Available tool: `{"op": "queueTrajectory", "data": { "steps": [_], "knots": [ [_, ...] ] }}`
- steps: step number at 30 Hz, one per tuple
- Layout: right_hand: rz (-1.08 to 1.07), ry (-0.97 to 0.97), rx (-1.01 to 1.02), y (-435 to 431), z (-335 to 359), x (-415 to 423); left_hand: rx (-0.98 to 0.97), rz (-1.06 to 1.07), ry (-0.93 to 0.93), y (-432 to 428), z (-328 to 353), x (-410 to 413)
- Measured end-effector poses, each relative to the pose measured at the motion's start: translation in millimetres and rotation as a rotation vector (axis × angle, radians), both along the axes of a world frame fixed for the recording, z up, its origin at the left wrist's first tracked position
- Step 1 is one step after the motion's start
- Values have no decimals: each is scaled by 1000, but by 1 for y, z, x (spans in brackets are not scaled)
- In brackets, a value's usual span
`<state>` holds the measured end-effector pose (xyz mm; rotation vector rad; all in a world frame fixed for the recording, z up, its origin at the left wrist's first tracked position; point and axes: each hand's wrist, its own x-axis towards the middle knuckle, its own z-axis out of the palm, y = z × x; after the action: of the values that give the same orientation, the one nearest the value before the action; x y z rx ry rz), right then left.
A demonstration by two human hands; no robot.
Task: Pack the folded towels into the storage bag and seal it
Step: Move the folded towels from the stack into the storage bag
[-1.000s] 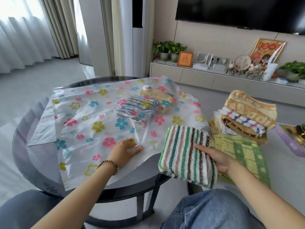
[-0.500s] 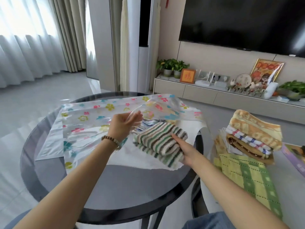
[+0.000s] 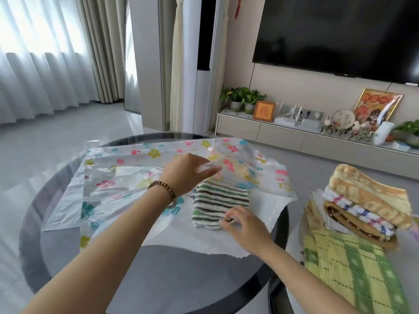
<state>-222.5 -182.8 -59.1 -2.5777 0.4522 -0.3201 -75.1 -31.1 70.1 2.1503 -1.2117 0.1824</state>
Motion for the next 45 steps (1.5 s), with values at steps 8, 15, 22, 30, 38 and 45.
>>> {"op": "queueTrajectory", "data": {
  "steps": [8, 15, 22, 30, 38, 45],
  "knots": [
    [184, 386, -211, -28, -37, 63, -353, -150, 298, -12, 15, 0],
    [-9, 473, -120, -51, -24, 144, -497, -188, 570, -23, 18, 1],
    [176, 208, 163, -45, 17, 69, -502, -205, 708, -45, 12, -13],
    [124, 250, 613, -94, 85, -136, -448, -228, 706, -74, -28, -57],
    [-550, 433, 335, -173, 42, -226, -357, -95, 565, -72, -66, -69],
    [-857, 285, 727, -183, 23, -245, -304, -77, 542, -70, -73, -69]
  ]
}}
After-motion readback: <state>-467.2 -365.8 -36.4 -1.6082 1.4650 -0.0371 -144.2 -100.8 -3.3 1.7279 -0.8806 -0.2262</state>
